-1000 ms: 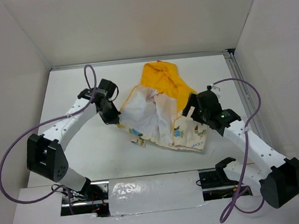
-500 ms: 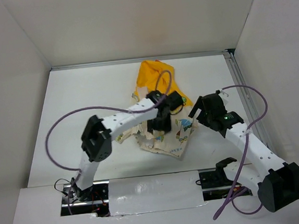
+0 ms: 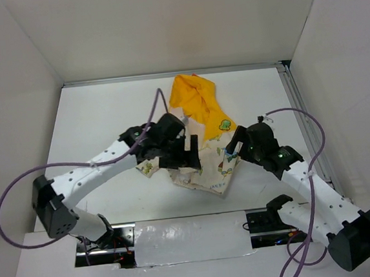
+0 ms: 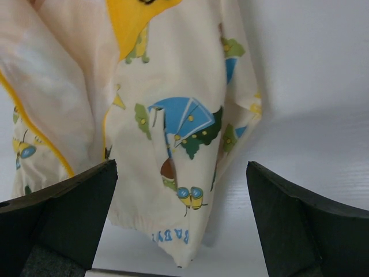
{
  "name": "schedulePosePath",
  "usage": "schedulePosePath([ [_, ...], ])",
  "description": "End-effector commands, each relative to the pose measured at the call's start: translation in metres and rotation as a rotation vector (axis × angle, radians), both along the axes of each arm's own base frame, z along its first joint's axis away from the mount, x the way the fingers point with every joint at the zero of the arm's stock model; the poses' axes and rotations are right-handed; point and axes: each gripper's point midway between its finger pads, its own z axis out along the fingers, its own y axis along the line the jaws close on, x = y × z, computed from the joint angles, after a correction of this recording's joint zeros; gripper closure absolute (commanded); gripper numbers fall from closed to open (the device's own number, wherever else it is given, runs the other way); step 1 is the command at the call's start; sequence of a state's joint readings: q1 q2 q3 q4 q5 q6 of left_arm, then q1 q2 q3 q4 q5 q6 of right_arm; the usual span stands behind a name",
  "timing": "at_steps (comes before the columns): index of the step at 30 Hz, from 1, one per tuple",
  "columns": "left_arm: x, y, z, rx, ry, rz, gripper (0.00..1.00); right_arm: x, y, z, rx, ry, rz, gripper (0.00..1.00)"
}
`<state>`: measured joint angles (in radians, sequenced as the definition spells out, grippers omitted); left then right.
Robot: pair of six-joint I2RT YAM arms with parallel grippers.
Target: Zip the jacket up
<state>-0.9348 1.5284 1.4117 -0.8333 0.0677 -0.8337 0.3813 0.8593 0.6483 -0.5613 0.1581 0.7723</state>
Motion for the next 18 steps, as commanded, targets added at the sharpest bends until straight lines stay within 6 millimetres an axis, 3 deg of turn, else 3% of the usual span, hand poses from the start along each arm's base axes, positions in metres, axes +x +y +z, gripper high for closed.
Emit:
schedulePosePath([
  [1, 0.012, 0.025, -0.014, -0.039, 0.042, 0.06, 0.01, 0.018, 0.025, 0.041, 0.006, -0.14, 0.11, 0.0],
  [2, 0.017, 0.03, -0.01, -0.066, 0.029, 0.084, 0.01, 0.018, 0.039, 0.042, -0.008, -0.139, 0.165, 0.0],
  [3, 0.027, 0.046, -0.021, -0.054, 0.052, 0.142, 0.01, 0.027, 0.049, 0.061, -0.011, -0.187, 0.193, 0.0],
  [6, 0.045, 0.078, -0.036, -0.039, 0.085, 0.254, 0.01, 0.05, 0.082, 0.084, -0.07, -0.222, 0.28, 0.0],
  [7, 0.053, 0.085, -0.04, -0.038, 0.08, 0.276, 0.01, 0.063, 0.092, 0.07, -0.114, -0.176, 0.295, 0.0],
  [8, 0.065, 0.095, -0.045, -0.05, 0.082, 0.309, 0.01, 0.079, 0.106, 0.097, -0.119, -0.218, 0.322, 0.0],
  [9, 0.066, 0.101, -0.055, -0.044, 0.101, 0.321, 0.01, 0.094, 0.12, 0.079, -0.155, -0.16, 0.342, 0.0],
  [10, 0.07, 0.104, -0.062, -0.047, 0.117, 0.327, 0.01, 0.104, 0.129, 0.083, -0.167, -0.165, 0.355, 0.0],
  [11, 0.074, 0.106, -0.067, -0.063, 0.128, 0.322, 0.01, 0.122, 0.144, 0.107, -0.161, -0.21, 0.363, 0.0],
  [12, 0.079, 0.104, -0.072, -0.076, 0.117, 0.315, 0.01, 0.13, 0.155, 0.11, -0.178, -0.217, 0.382, 0.0],
  [13, 0.081, 0.103, -0.08, -0.078, 0.129, 0.305, 0.02, 0.145, 0.169, 0.079, -0.221, -0.157, 0.4, 0.02],
  [14, 0.081, 0.099, -0.082, -0.107, 0.141, 0.28, 0.07, 0.162, 0.182, 0.096, -0.227, -0.19, 0.401, 0.02],
  [15, 0.088, 0.092, -0.082, -0.141, 0.12, 0.258, 0.1, 0.17, 0.192, 0.093, -0.243, -0.182, 0.405, 0.02],
  [16, 0.088, 0.088, -0.088, -0.152, 0.137, 0.238, 0.13, 0.183, 0.203, 0.052, -0.29, -0.106, 0.419, 0.02],
  [17, 0.086, 0.081, -0.087, -0.186, 0.154, 0.208, 0.17, 0.197, 0.211, 0.063, -0.301, -0.114, 0.401, 0.03],
  [18, 0.087, 0.077, -0.088, -0.2, 0.159, 0.191, 0.19, 0.205, 0.215, 0.057, -0.318, -0.101, 0.392, 0.04],
])
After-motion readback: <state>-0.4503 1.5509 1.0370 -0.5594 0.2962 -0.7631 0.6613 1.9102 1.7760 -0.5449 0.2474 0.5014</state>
